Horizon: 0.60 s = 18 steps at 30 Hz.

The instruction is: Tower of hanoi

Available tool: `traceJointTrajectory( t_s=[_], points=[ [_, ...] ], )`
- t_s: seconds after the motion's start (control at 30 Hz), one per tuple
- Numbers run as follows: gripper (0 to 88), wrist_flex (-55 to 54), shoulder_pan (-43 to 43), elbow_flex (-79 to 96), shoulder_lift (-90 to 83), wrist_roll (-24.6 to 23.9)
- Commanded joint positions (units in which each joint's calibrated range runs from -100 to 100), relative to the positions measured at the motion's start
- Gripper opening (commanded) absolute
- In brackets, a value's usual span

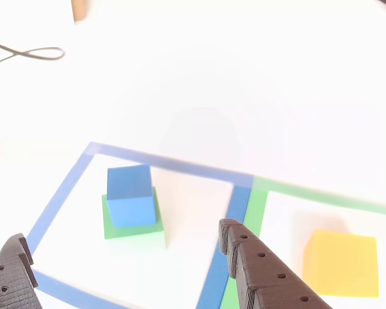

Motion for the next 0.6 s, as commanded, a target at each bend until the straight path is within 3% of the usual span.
traceJointTrajectory(
  t_s=[0.0,0.57],
  points=[
    [34.9,-9.1,-1.1,-3.1,8.3,0.2],
    [34.9,-24.1,-2.4,-18.7,34.6,0.2]
  ],
)
